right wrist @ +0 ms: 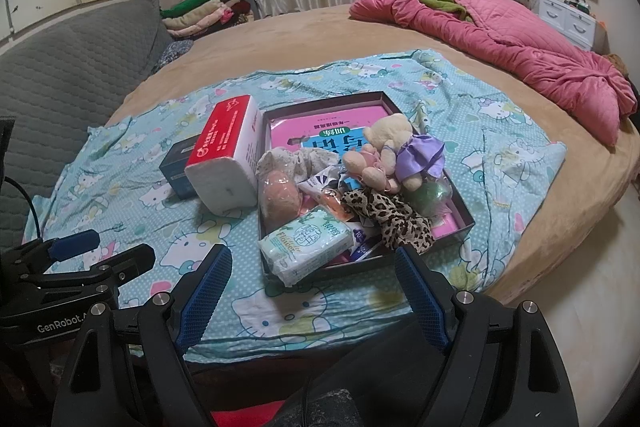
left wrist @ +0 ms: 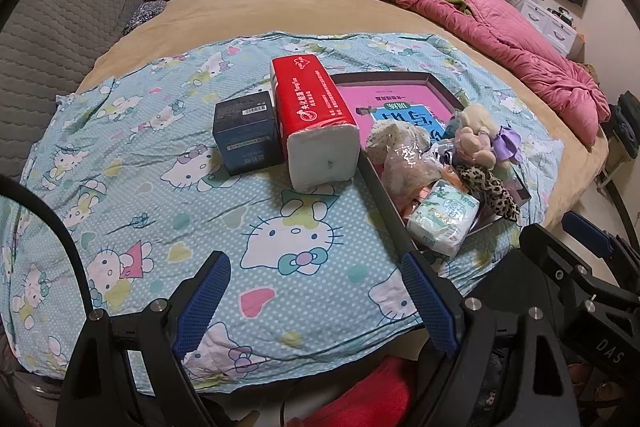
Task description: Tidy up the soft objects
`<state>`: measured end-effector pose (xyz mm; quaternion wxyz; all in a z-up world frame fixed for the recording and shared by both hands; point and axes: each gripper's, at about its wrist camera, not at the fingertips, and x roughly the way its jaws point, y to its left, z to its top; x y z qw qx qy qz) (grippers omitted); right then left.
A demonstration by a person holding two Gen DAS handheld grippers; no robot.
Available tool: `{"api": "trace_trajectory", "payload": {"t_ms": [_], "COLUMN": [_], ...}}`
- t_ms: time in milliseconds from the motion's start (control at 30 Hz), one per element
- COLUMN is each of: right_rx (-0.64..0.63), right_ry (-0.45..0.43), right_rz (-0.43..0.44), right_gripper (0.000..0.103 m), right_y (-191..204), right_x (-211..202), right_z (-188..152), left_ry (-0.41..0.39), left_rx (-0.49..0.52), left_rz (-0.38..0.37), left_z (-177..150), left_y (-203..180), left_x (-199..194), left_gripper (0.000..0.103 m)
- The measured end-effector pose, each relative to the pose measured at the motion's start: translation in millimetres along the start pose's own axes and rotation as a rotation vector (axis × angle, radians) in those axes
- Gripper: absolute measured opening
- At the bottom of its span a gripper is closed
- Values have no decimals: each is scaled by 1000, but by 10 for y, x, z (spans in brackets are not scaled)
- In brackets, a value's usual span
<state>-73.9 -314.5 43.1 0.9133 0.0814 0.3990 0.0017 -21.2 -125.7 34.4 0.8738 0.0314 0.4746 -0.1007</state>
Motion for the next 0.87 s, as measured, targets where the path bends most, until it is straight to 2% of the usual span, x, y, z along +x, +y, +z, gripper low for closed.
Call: {"api": "trace_trajectory", "payload": {"t_ms": [867], "right_rx": [25], "right_ry": [8], "right_rz": [7], "right_gripper": [85], "right_y": [-60], "right_x": [44], "right_z": [4], "left_ry": [23], "left_rx": [-21], "left_rz": [-14], "left_z": [-57], "left_y": [40], "left_x": [131], "left_gripper": [87]}}
